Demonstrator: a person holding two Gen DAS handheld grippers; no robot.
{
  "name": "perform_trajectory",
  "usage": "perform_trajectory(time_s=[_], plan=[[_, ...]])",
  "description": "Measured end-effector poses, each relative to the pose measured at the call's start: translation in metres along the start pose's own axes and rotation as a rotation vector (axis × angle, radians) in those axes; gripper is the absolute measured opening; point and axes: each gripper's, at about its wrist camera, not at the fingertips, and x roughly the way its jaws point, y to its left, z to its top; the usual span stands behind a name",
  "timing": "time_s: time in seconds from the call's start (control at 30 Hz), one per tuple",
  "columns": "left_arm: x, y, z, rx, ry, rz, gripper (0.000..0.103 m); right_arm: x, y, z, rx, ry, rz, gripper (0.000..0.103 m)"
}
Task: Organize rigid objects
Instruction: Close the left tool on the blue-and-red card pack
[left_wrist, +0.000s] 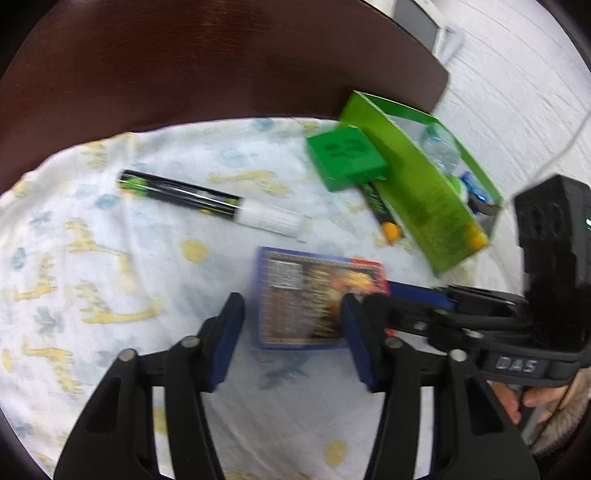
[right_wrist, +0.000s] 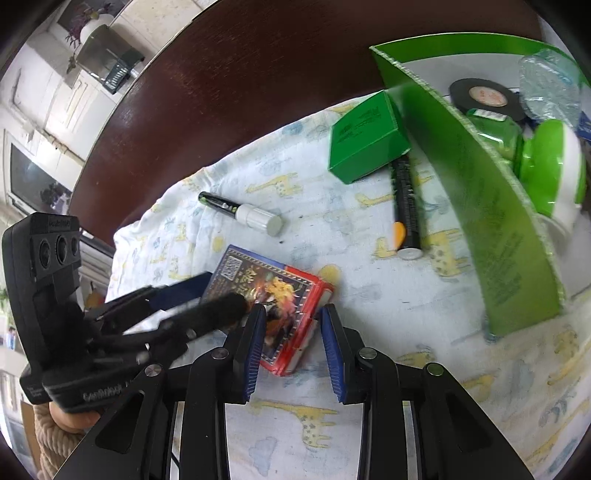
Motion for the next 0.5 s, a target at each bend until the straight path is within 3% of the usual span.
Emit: perform_trajectory(time_s=[0.27,0.5], plan=[[-0.012,-0.010,-0.008,-0.017,-0.026,0.043,0.046,-0.008,0.008,-0.002,-0.044,-0.013,-0.011,0.032],[-0.037,-0.039,0.000,0.045,-0.086,0.078,0.046,-0.038,0.009,0.003,-0.067,-0.097,0.015,0.032]])
